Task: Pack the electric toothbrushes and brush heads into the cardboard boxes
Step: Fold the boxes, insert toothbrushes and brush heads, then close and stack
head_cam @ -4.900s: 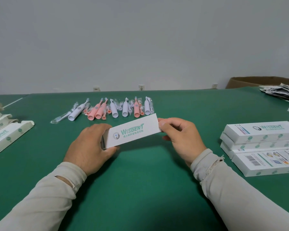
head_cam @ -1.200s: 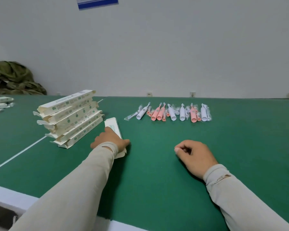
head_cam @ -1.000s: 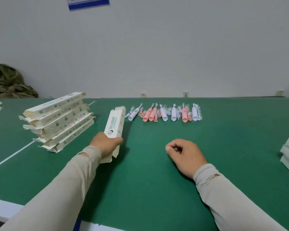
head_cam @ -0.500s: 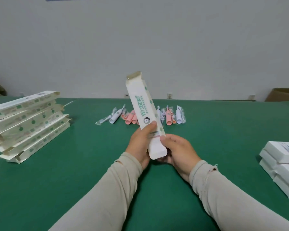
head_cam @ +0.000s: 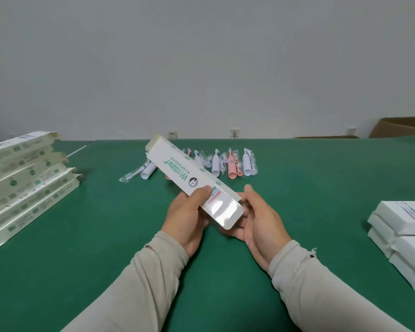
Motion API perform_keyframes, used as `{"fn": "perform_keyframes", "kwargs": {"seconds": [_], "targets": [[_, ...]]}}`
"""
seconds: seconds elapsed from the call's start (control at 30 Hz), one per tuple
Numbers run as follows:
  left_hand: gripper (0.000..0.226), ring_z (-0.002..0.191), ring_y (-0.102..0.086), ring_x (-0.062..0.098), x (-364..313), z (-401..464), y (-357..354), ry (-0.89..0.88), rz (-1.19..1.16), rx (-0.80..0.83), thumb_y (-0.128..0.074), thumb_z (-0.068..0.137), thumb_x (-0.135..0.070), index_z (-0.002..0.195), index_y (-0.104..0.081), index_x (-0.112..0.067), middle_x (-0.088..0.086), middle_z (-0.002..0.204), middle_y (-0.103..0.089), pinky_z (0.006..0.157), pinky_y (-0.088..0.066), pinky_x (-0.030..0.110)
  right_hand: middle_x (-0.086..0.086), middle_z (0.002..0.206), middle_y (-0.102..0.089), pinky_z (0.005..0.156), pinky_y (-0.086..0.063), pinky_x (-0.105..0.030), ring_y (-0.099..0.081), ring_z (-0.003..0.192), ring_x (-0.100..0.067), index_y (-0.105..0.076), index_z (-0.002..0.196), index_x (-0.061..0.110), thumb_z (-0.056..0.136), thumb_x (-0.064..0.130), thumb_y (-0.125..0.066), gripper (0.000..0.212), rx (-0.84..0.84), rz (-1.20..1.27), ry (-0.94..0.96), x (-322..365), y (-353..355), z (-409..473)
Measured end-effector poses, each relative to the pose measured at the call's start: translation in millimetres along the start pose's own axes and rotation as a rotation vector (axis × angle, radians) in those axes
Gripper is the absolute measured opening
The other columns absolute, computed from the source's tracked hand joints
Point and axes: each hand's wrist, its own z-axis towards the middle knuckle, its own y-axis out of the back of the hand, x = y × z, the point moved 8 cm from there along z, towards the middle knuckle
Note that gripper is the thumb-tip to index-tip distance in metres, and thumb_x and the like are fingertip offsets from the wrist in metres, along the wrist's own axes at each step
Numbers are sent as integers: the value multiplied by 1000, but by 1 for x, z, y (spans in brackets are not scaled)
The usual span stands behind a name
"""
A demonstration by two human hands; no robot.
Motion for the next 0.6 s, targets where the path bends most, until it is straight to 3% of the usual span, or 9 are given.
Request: {"fn": "perform_keyframes", "kwargs": {"seconds": [0.07, 0.13, 0.2, 0.37, 0.5, 0.6], "targets": [[29, 113, -65, 38, 3, -1, -3, -11, 70, 29, -57, 96, -9, 124, -62, -6, 17, 117, -71, 98, -52, 48, -7, 104, -77, 84, -60, -45, -74, 94, -23, -70, 107, 16, 95, 49, -58, 37, -50, -115, 56, 6, 7, 1], [28, 110, -66, 37, 3, -1, -4, -32, 118, 40, -55, 96, -6, 123, -62, -6, 15, 116, -72, 96, -54, 46, -4, 100, -78, 82, -59, -44, -75, 90, -21, -71, 101, 19, 88, 39, -67, 24, -97, -230, 99, 9, 11, 3], [28, 109, -68, 34, 2, -1, -4, -43, 131, 44, -53, 96, -4, 123, -61, -8, 13, 116, -72, 95, -53, 46, -2, 98, -78, 87, -59, -49, -75, 91, -22, -70, 102, 18, 94, 23, -65, 10, -101, -266, 117, 9, 9, 4], [30, 114, -65, 37, 4, -3, -8, -7, 69, 79, -52, 95, -6, 125, -58, -7, 16, 120, -70, 101, -49, 52, -10, 101, -77, 96, -54, -56, -72, 101, -33, -71, 104, 9, 100, 9, -55, 16, -61, -168, 27, 6, 8, 3], [55, 114, -66, 32, -2, -3, -16, 3, -157, 146, -70, 77, -27, 126, -55, -6, 16, 119, -70, 95, -51, 47, -16, 96, -75, 67, -60, -37, -70, 75, -22, -64, 116, -6, 98, 6, -53, 24, 159, 116, -195, -7, -14, -6], [44, 87, -73, 27, -8, -2, -12, -9, -278, 114, -78, 75, -43, 107, -72, -13, 9, 87, -73, 81, -58, 43, -15, 88, -72, 58, -59, -30, -66, 64, -17, -66, 117, -6, 99, 16, -56, 30, 246, 77, -245, -13, -27, -13]]}}
